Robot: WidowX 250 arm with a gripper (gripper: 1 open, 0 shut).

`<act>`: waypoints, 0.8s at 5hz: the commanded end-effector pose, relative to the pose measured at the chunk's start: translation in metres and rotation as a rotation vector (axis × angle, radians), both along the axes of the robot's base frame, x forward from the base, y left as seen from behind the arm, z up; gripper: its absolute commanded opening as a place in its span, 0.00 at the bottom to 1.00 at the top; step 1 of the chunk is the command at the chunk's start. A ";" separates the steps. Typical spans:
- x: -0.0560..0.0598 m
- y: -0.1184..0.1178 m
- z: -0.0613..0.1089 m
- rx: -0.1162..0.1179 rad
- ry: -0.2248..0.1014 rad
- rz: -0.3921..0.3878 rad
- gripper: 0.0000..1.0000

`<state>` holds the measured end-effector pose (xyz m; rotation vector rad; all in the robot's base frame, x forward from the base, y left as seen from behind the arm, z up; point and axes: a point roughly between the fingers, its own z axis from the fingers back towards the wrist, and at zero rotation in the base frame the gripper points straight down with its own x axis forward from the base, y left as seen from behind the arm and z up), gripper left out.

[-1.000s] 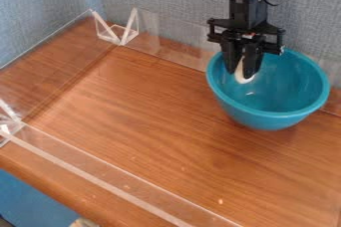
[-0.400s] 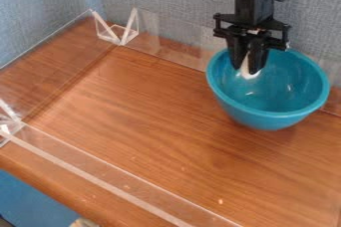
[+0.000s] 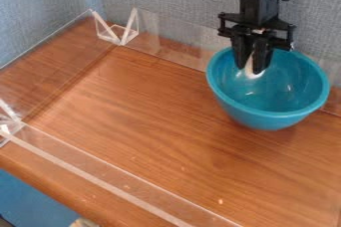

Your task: Put the mushroom in the blue bowl

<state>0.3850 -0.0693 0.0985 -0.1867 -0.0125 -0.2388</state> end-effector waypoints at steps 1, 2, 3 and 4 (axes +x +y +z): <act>0.009 -0.008 0.025 -0.005 -0.082 -0.031 0.00; 0.009 -0.010 0.027 -0.004 -0.089 -0.040 1.00; 0.009 -0.014 0.032 -0.002 -0.102 -0.050 1.00; 0.010 -0.018 0.035 0.001 -0.109 -0.055 1.00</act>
